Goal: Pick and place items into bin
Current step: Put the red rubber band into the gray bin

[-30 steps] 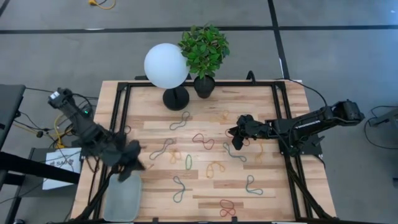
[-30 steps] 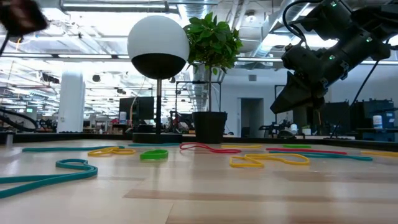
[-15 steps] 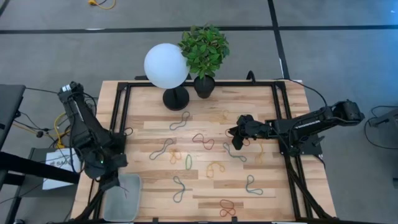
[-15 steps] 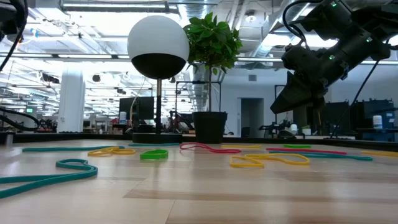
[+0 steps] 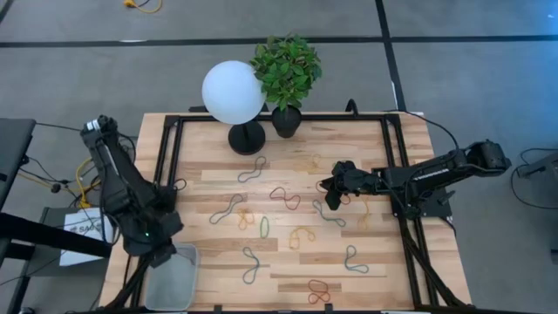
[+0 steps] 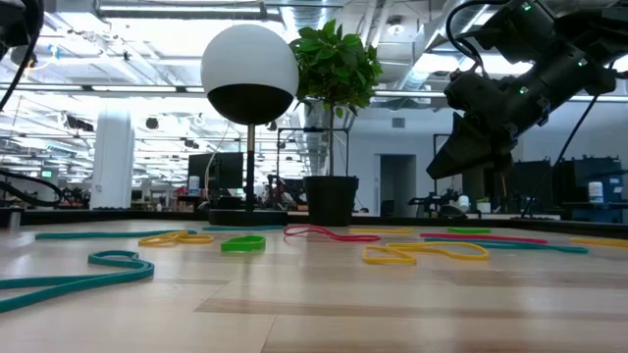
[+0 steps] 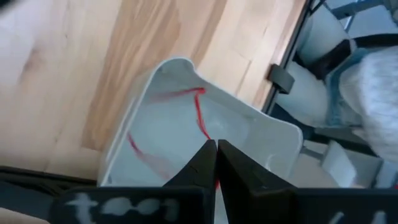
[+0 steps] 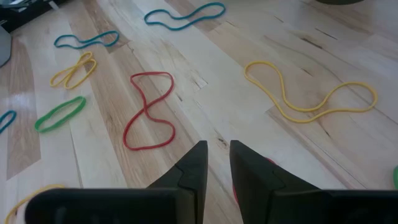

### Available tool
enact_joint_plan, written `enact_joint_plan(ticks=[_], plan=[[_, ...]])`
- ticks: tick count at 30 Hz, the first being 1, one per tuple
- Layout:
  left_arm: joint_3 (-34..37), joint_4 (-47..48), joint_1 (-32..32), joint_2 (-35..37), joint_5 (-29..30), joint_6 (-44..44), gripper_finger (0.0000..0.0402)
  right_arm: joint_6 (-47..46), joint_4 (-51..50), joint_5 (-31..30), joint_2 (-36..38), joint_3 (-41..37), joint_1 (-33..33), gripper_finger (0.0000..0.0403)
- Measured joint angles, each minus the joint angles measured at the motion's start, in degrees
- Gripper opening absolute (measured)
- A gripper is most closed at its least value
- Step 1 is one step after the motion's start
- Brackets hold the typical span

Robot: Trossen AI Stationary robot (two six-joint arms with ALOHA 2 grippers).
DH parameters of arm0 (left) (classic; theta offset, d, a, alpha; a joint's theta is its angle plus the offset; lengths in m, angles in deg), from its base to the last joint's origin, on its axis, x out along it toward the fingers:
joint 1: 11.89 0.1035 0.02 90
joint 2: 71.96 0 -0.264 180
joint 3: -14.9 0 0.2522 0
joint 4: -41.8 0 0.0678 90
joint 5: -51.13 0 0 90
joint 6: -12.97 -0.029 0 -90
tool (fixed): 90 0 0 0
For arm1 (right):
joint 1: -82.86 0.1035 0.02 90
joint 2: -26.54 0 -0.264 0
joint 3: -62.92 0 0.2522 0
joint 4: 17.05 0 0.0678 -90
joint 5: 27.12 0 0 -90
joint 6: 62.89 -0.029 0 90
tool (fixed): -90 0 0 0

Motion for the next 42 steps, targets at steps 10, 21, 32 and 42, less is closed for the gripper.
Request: enact_joint_plan(ticks=[10,21,32,42], plan=[[0.0,3.8,0.0,-6.5,4.1,-0.6,0.0,-0.1,0.0,0.0,0.0,0.0,0.0,0.0064],[0.0,-2.2,0.0,-17.8,-2.9,-0.9,0.0,-0.1,0.0,0.0,0.0,0.0,0.0,0.0064],[0.0,-3.8,0.0,-29.7,-6.0,-0.9,0.0,-0.1,0.0,0.0,0.0,0.0,0.0,0.0064],[0.0,-4.5,0.0,-34.2,-6.7,-0.9,0.0033,-0.1,0.1,0.0,0.0,0.0,0.0,0.0064]])
